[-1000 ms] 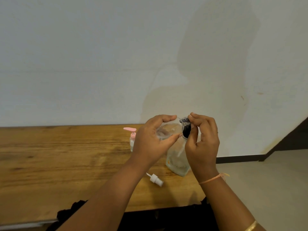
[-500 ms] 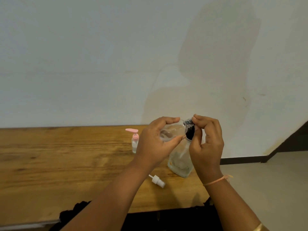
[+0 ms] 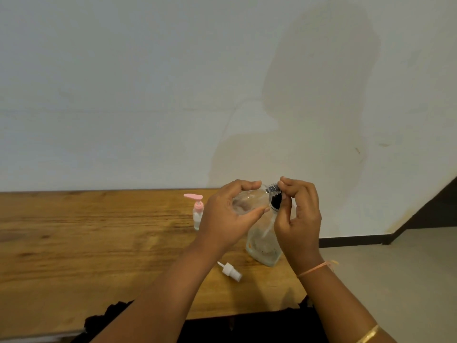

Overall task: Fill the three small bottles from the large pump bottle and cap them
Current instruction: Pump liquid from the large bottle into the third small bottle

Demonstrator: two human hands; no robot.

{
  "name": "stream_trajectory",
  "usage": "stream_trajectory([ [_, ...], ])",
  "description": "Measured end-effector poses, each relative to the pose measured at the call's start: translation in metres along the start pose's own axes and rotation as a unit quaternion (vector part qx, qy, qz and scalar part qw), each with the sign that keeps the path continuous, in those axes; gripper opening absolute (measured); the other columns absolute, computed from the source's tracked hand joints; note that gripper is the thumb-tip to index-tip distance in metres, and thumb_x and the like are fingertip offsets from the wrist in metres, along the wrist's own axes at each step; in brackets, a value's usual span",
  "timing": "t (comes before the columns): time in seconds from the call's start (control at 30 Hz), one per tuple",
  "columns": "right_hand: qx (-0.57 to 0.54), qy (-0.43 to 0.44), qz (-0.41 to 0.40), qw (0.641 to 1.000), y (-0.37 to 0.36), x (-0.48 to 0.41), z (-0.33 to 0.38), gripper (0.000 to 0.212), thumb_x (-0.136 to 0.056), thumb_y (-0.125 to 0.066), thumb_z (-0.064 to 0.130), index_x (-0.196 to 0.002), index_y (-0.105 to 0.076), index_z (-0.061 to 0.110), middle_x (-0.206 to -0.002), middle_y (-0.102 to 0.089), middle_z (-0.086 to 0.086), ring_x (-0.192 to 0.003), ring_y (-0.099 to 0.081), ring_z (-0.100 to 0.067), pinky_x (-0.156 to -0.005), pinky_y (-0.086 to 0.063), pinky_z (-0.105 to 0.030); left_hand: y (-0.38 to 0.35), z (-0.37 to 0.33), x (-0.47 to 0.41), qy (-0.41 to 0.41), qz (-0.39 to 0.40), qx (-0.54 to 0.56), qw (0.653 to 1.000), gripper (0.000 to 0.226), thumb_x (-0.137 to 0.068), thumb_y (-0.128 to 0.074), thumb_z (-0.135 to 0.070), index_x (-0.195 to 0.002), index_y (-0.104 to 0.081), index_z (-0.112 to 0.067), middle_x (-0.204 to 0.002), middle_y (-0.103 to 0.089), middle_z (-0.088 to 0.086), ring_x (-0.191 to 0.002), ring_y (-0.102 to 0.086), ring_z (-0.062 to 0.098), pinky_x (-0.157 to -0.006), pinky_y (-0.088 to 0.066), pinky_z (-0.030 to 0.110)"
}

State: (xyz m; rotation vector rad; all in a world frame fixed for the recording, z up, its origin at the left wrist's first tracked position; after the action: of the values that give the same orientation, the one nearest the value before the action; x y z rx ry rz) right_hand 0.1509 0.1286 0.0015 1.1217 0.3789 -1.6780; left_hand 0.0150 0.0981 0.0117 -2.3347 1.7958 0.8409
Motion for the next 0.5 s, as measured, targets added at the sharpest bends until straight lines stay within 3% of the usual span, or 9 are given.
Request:
stream_trajectory([
  [0.1, -0.017, -0.004, -0.008, 1.0, 0.003, -0.001, 0.009, 0.025, -0.081, -0.05, -0.011, -0.099, -0.062, 0.002, -0.103, -0.053, 0.001, -0.1, -0.055, -0.012, -0.088, -0.046, -0.018, 0.003, -0.002, 0.003, -0.013, -0.015, 0.019, 1.0, 0.042, -0.071, -0.082, -0.021, -0.101, -0.059, -0.04, -0.106, -0.064, -0.023, -0.104, -0.058, -0.006, -0.083, -0.047, 0.01],
  [0.27, 0.003, 0.022, 0.02, 1.0, 0.004, -0.006, 0.008, 0.024, -0.087, -0.046, 0.002, -0.104, -0.064, 0.003, -0.111, -0.052, 0.005, -0.104, -0.052, -0.01, -0.088, -0.048, -0.026, 0.006, -0.003, 0.003, -0.019, -0.022, 0.021, 0.999, 0.042, -0.07, -0.082, -0.021, -0.104, -0.061, -0.035, -0.106, -0.064, -0.022, -0.101, -0.06, -0.005, -0.082, -0.047, 0.009],
  [0.4, 0.023, 0.032, 0.016, 0.999, 0.0, -0.003, 0.001, 0.024, -0.087, -0.046, 0.003, -0.102, -0.064, -0.001, -0.109, -0.061, -0.005, -0.101, -0.057, -0.021, -0.092, -0.036, -0.012, 0.005, -0.001, 0.003, -0.014, -0.027, 0.017, 0.999, 0.043, -0.069, -0.082, -0.022, -0.102, -0.06, -0.038, -0.105, -0.064, -0.022, -0.099, -0.061, -0.003, -0.083, -0.046, 0.008],
  [0.5, 0.031, 0.037, 0.018, 0.999, -0.001, 0.0, -0.003, 0.023, -0.086, -0.047, 0.0, -0.1, -0.064, -0.002, -0.106, -0.064, -0.01, -0.098, -0.058, -0.025, -0.092, -0.035, -0.011, 0.006, 0.002, 0.005, -0.012, -0.025, 0.009, 1.0, 0.042, -0.069, -0.082, -0.022, -0.101, -0.06, -0.038, -0.105, -0.064, -0.023, -0.103, -0.059, -0.007, -0.084, -0.044, 0.007],
])
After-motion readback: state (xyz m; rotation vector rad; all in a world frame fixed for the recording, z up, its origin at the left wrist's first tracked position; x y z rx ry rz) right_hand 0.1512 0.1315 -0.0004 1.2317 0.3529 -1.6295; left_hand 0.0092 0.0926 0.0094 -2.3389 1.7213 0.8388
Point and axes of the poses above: each hand's wrist, its own x-axis away from the middle knuckle, its own y-axis out of the back of the hand, z = x × y, the point moved 2 cm from there along -x, towards the middle knuckle
